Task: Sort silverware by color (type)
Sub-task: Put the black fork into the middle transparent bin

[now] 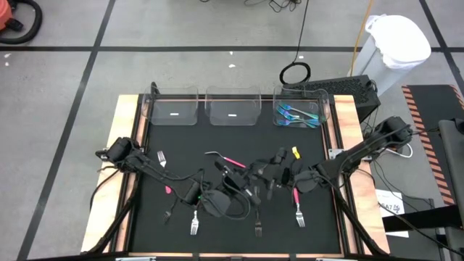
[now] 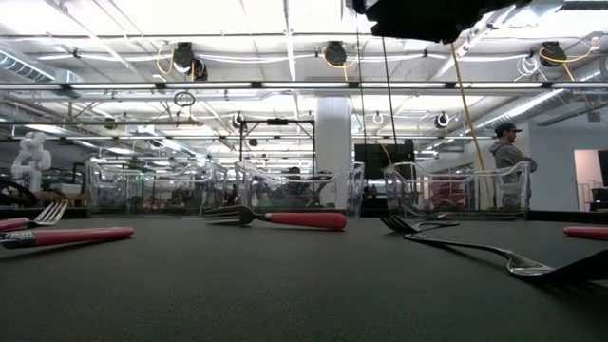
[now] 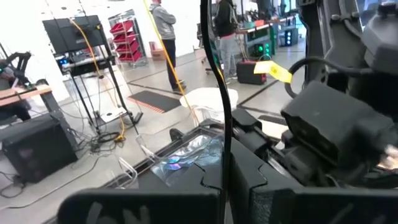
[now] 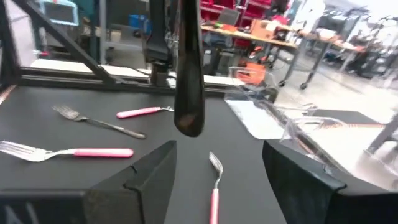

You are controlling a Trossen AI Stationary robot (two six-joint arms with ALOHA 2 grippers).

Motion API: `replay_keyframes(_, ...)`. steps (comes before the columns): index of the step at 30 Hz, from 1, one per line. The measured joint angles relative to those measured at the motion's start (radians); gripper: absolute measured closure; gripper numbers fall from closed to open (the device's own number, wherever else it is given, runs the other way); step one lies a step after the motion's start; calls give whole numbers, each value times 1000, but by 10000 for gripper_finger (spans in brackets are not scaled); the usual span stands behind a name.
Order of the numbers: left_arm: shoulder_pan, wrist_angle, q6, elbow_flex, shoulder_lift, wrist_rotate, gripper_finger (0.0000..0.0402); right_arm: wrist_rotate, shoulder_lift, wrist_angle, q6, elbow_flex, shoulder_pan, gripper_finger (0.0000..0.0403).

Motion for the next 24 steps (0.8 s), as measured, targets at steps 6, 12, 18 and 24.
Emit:
replay_keyframes(6,10,4,-28,0,0,26,400,2,38,108,-61,0,23,167)
replay_keyframes(12,10,109,4,0,29,133,400,-10,58,136,-82,0,28,171)
replay_keyframes(18,26,125,8,0,43,173,398,-59,58,153,-111,0,33,222)
replay_keyframes(24,21,123,38,0,43,173,394,-58,58,150,-130,0,35,306)
